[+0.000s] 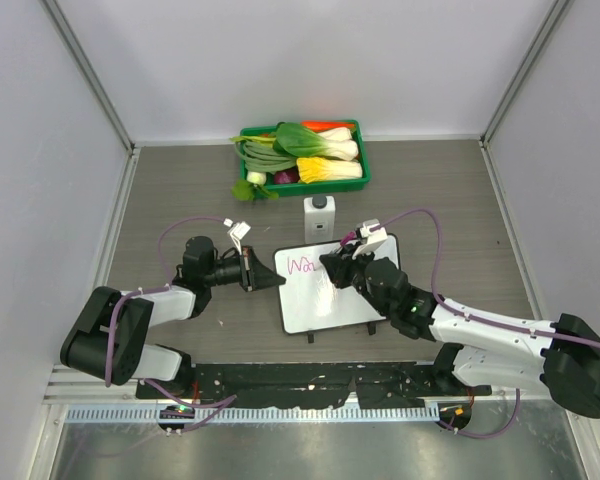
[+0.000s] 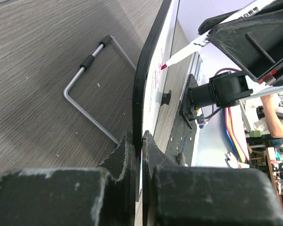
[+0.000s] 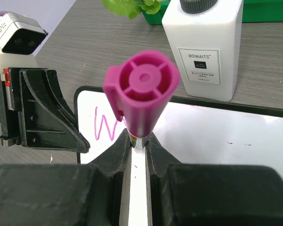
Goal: Write a sentence on the whiteboard
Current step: Write on the whiteboard at the whiteboard stand.
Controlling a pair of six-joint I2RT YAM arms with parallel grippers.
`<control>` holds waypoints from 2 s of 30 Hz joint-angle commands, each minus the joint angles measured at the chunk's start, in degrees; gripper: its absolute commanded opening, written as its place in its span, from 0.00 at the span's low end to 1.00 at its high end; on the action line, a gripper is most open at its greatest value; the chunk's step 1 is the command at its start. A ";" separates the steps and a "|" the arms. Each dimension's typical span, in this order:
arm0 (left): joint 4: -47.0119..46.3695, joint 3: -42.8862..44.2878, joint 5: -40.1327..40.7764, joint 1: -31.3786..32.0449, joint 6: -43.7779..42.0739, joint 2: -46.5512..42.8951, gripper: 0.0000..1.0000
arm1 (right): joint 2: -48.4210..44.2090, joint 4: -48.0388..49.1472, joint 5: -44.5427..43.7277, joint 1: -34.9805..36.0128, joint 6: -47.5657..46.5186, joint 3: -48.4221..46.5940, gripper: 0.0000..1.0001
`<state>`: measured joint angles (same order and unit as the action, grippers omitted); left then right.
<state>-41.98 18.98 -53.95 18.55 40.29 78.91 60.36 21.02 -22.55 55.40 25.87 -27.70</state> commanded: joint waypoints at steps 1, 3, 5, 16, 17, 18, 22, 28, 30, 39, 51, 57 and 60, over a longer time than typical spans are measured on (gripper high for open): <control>-0.12 1.23 1.48 0.88 -2.68 0.54 0.00 | 0.73 1.39 -3.73 -0.03 -1.43 -0.86 0.01; -0.12 1.23 1.31 0.88 -2.68 0.54 0.00 | 1.08 1.75 -4.52 -0.03 -1.87 -1.73 0.01; -0.21 1.23 1.31 0.97 -2.68 0.45 0.00 | 1.60 2.27 -4.96 -0.02 -2.75 -2.35 0.01; -0.21 1.23 1.31 0.88 -2.68 0.54 0.00 | 1.87 1.05 -8.65 -0.03 -4.42 -3.94 0.01; -0.12 1.23 1.31 0.88 -2.68 0.54 0.00 | 1.78 1.05 -8.66 -0.03 -4.60 -3.85 0.01; -0.12 1.23 1.39 0.88 -2.68 0.45 0.00 | 1.69 0.70 -8.57 0.06 -4.51 -3.94 0.01; -0.21 1.23 1.39 0.88 -2.68 0.54 0.00 | 1.69 -0.27 -7.43 0.06 -4.25 -3.50 0.01; -0.12 1.23 1.40 0.97 -2.68 0.36 0.00 | 0.29 -1.68 -5.67 -0.11 -2.93 -1.83 0.01; -0.12 1.23 1.40 0.97 -2.68 0.45 0.00 | -0.76 -1.42 -5.67 -0.03 -2.49 -0.95 0.01; -0.21 1.32 1.31 0.97 -2.68 0.54 0.00 | -3.05 0.25 -4.09 -0.11 -2.23 -2.35 0.01; -0.21 1.41 1.22 1.05 -2.68 0.63 0.00 | -1.30 0.87 -4.61 -0.03 -1.96 -3.15 0.01; -0.21 1.32 1.13 1.05 -2.68 0.54 0.00 | 0.73 0.87 -4.96 -0.03 -1.88 -2.36 0.01; -0.12 1.32 1.22 1.05 -2.68 0.54 0.00 | 0.38 0.17 -5.05 -0.03 -1.44 -1.39 0.01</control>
<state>-41.91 19.35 -54.02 18.92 40.29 79.00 60.42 20.53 -26.24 55.46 24.03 -29.34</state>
